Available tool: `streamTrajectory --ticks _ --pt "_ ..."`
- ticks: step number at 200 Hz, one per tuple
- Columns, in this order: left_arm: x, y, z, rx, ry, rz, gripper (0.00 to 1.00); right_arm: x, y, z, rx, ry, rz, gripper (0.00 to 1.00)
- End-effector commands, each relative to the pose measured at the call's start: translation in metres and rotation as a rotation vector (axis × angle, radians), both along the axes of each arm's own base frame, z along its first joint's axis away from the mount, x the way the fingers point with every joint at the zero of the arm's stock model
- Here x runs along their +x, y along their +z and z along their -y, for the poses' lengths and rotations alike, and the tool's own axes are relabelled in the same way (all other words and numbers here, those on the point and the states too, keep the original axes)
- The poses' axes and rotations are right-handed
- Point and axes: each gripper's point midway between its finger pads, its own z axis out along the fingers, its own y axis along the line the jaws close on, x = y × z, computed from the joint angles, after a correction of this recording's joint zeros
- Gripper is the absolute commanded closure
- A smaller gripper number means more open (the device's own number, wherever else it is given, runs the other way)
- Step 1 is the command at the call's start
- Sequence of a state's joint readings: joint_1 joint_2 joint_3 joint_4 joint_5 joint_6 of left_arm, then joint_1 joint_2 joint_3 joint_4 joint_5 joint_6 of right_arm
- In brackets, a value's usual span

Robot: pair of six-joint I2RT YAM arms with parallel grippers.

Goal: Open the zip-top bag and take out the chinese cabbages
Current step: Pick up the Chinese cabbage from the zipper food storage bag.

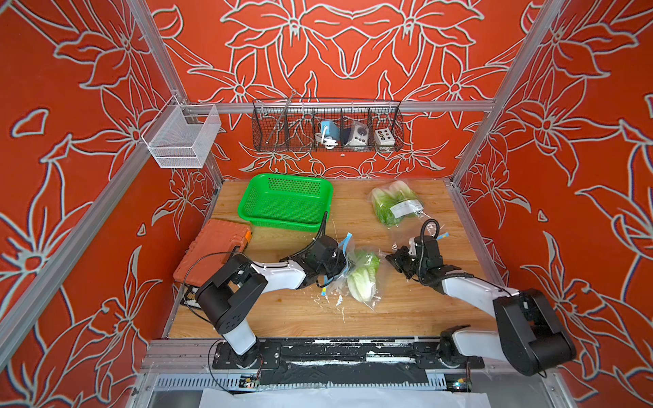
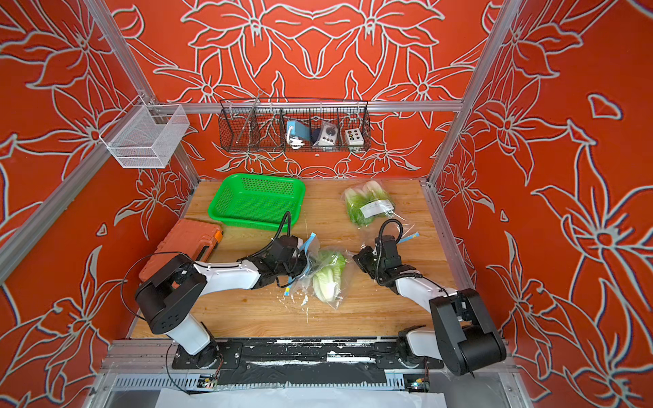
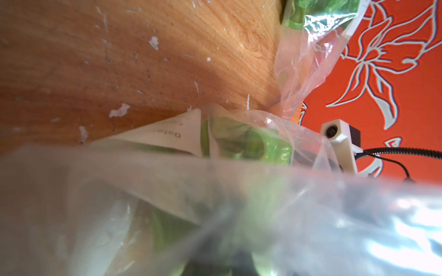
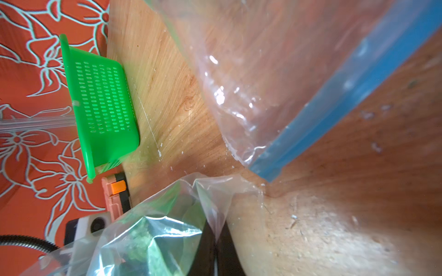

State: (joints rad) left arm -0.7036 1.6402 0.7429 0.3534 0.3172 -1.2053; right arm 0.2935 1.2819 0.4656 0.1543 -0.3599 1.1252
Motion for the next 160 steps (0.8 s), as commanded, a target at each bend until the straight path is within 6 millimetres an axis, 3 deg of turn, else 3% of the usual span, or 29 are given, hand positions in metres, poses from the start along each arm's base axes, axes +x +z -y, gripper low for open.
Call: streamTrajectory --ticks 1,29,52,115,160 --pt "0.008 0.023 -0.009 -0.038 0.038 0.053 0.94 0.003 0.005 0.027 -0.194 -0.029 0.049 1.0" --pt "0.011 0.036 -0.017 -0.064 0.058 0.073 0.92 0.002 0.007 0.053 -0.359 -0.049 0.075 1.0" --pt "0.013 0.042 -0.024 -0.043 0.069 0.097 0.9 0.005 0.014 0.062 -0.423 -0.048 0.103 1.0" --pt "0.016 0.031 -0.05 -0.026 0.128 0.082 0.85 0.004 0.02 0.072 -0.459 -0.048 0.124 1.0" --pt "0.013 0.019 -0.053 -0.023 0.121 0.05 0.88 0.002 0.022 0.08 -0.496 -0.049 0.121 1.0"
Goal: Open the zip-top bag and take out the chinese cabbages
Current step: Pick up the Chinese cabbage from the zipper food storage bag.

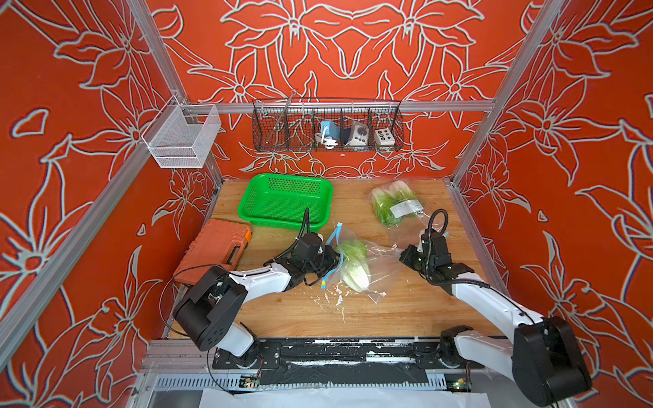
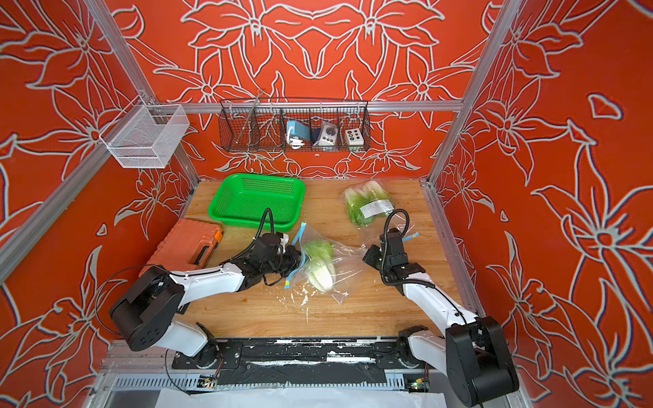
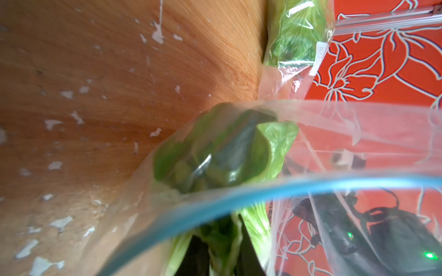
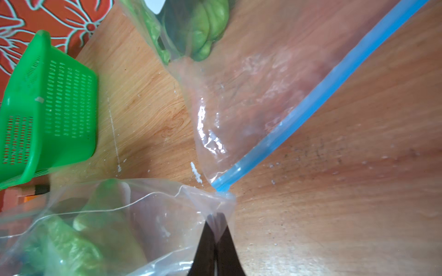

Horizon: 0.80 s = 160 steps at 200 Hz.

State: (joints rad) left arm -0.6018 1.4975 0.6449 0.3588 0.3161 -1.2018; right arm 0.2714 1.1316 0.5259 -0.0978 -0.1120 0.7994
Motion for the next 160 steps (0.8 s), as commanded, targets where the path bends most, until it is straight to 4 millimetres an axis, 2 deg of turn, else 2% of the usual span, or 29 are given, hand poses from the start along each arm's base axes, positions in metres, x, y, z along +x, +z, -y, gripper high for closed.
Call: streamTrajectory --ticks 1,28,67,108,160 --pt "0.002 0.001 -0.008 0.005 0.021 0.008 0.88 0.002 0.001 0.03 -0.111 -0.083 0.006 1.0" --pt "0.001 0.016 -0.013 0.007 0.015 0.045 0.91 0.001 0.0 0.042 -0.149 -0.116 0.005 1.0" --pt "0.002 0.045 -0.035 0.03 0.054 0.124 0.95 0.0 -0.003 0.063 -0.225 -0.166 0.002 1.0" --pt "0.006 0.078 -0.047 0.028 0.046 0.228 1.0 0.001 -0.008 0.062 -0.232 -0.143 -0.007 1.0" --pt "0.003 0.132 -0.042 -0.062 -0.021 0.464 1.0 -0.001 -0.02 0.067 -0.281 -0.137 -0.048 1.0"
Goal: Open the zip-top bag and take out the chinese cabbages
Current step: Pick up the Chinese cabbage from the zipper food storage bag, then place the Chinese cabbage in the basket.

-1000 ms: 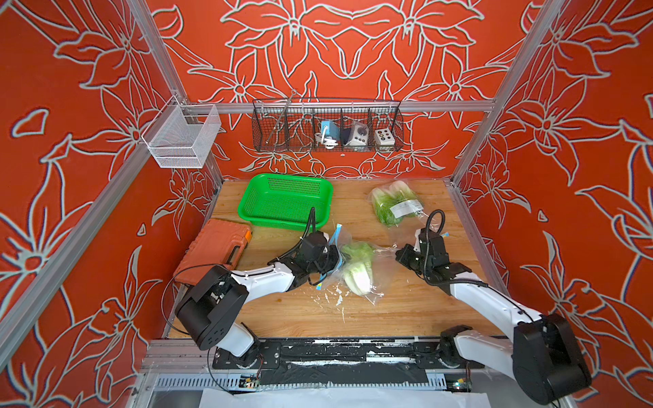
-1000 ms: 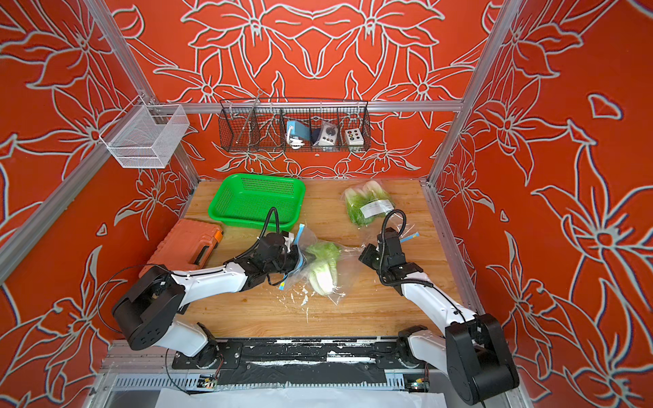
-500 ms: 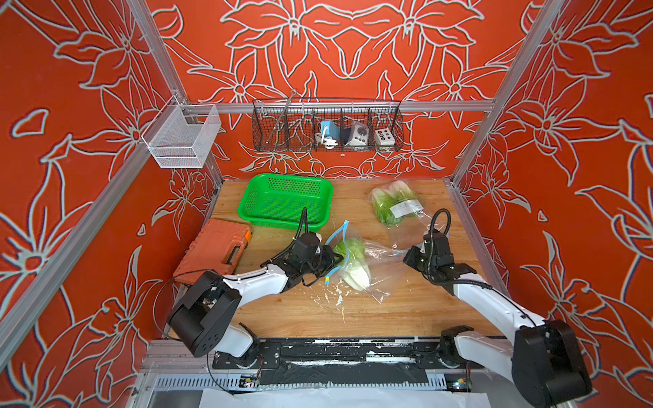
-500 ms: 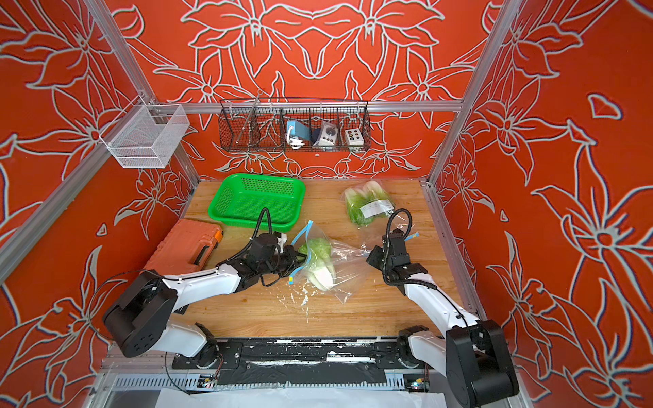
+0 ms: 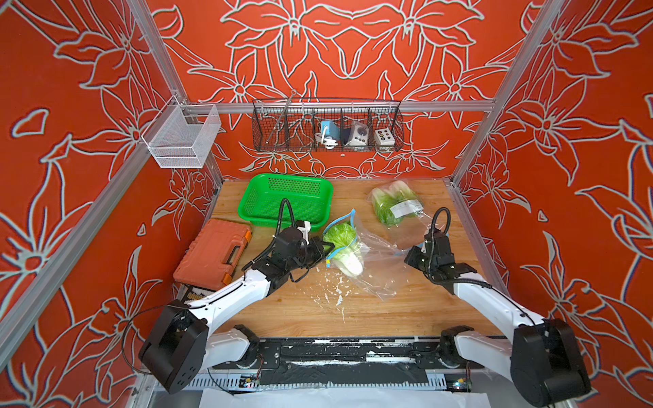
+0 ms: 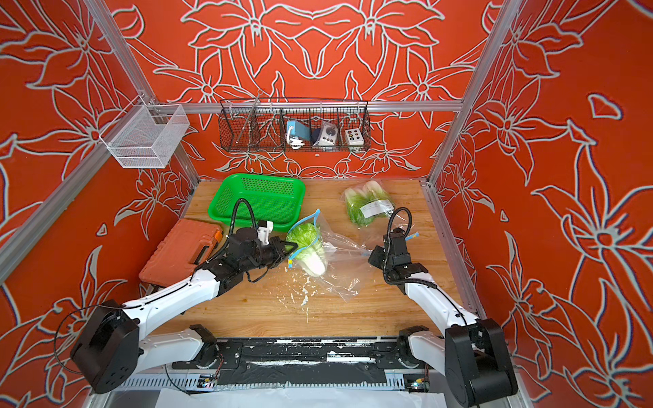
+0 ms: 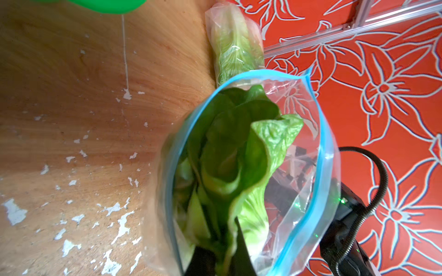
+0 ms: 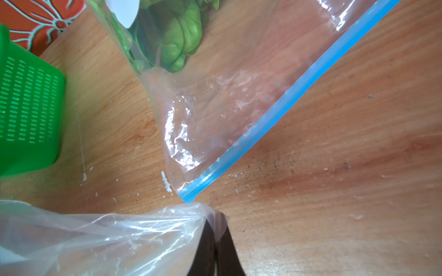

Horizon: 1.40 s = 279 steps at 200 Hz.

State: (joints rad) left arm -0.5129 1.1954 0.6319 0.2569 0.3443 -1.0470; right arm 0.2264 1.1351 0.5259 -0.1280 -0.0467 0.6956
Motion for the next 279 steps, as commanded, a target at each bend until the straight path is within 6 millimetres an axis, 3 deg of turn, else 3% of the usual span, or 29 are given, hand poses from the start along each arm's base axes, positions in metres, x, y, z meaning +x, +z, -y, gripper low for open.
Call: streamTrajectory --ticks 1,52,110,115,163,167,202,224,250,279 --pt "0.004 0.046 -0.005 -0.032 -0.019 0.206 1.0 -0.003 -0.015 0.041 -0.159 -0.124 -0.043 1.0" --pt "0.008 0.085 -0.036 -0.041 0.096 0.379 1.0 -0.002 -0.023 0.041 -0.171 -0.118 -0.068 1.0" --pt "0.014 0.12 -0.064 -0.216 0.192 0.489 1.0 -0.002 -0.027 0.038 -0.162 -0.106 -0.074 1.0" --pt "0.009 0.132 -0.069 -0.238 0.204 0.525 1.0 -0.002 -0.027 0.038 -0.161 -0.105 -0.072 1.0" --pt "0.03 0.145 -0.095 -0.171 0.34 0.567 1.0 0.0 -0.027 0.034 -0.143 -0.094 -0.071 1.0" --pt "0.039 0.136 -0.095 -0.144 0.348 0.543 1.0 0.0 -0.026 0.034 -0.139 -0.093 -0.07 1.0" --pt "0.068 0.149 -0.114 0.004 0.437 0.618 1.0 0.001 -0.024 0.03 -0.121 -0.079 -0.062 1.0" --pt "0.097 0.15 -0.117 0.191 0.421 0.632 1.0 0.003 -0.022 0.027 -0.112 -0.069 -0.056 1.0" --pt "0.136 0.133 -0.119 0.395 0.354 0.57 1.0 0.003 -0.02 0.026 -0.112 -0.059 -0.049 1.0" --pt "0.168 0.099 -0.125 0.608 0.284 0.46 1.0 0.004 -0.016 0.025 -0.111 -0.045 -0.038 1.0"
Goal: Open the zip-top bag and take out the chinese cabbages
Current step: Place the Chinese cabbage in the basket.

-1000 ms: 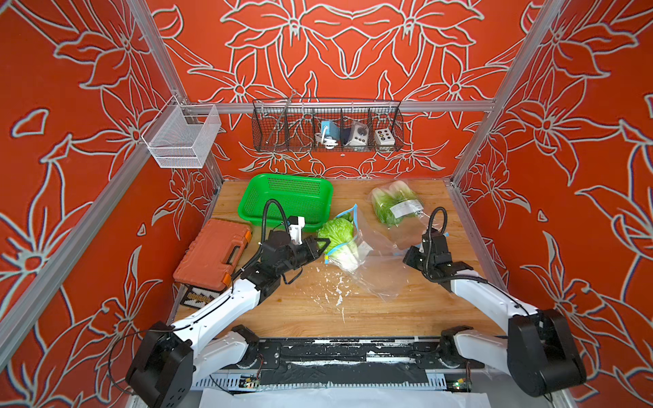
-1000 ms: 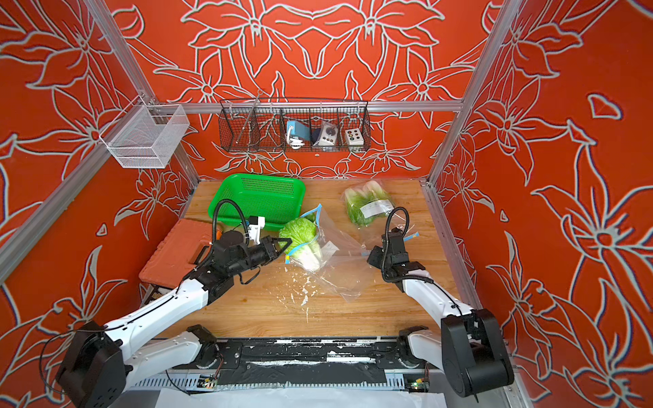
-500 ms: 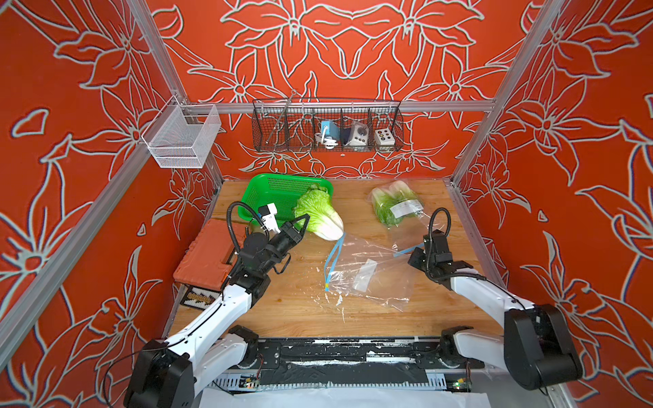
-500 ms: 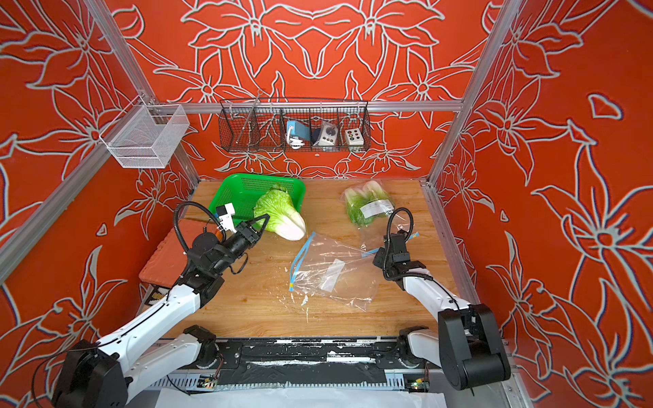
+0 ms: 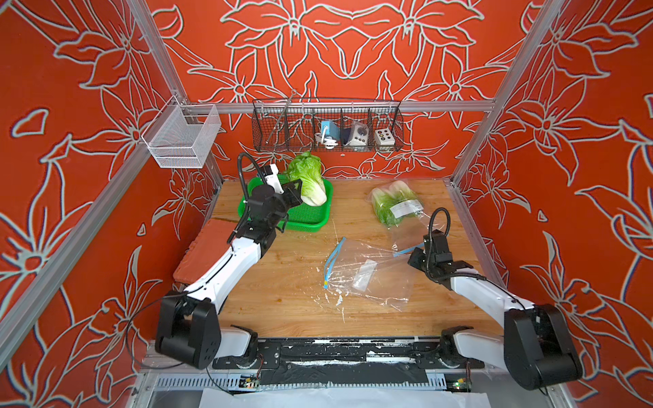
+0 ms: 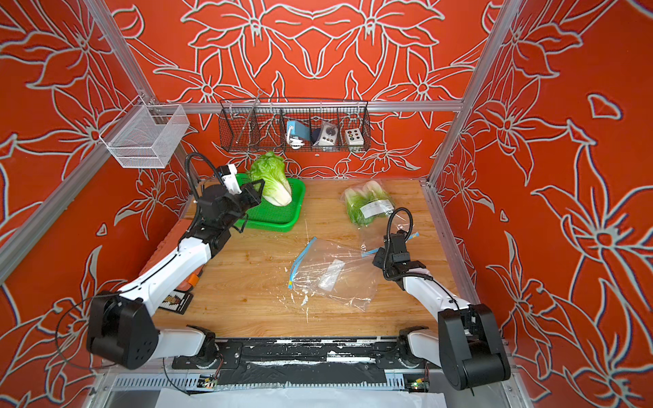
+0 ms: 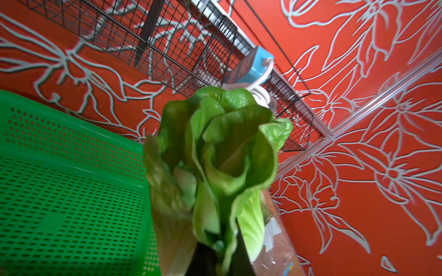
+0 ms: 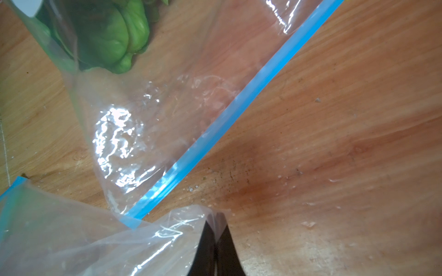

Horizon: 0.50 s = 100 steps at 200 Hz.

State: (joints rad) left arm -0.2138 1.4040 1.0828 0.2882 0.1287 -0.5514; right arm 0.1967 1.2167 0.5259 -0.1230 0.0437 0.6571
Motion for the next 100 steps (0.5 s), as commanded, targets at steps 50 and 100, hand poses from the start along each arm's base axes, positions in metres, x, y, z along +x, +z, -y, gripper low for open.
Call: streamTrajectory --ticks 50,100 --pt "0.056 -0.08 0.001 0.346 -0.06 -0.35 1.0 0.004 0.008 0.0 -0.001 0.014 0.029 1.0" --pt "0.081 -0.134 0.008 0.379 -0.093 -0.565 1.0 0.003 0.007 -0.003 0.001 0.03 0.025 1.0"
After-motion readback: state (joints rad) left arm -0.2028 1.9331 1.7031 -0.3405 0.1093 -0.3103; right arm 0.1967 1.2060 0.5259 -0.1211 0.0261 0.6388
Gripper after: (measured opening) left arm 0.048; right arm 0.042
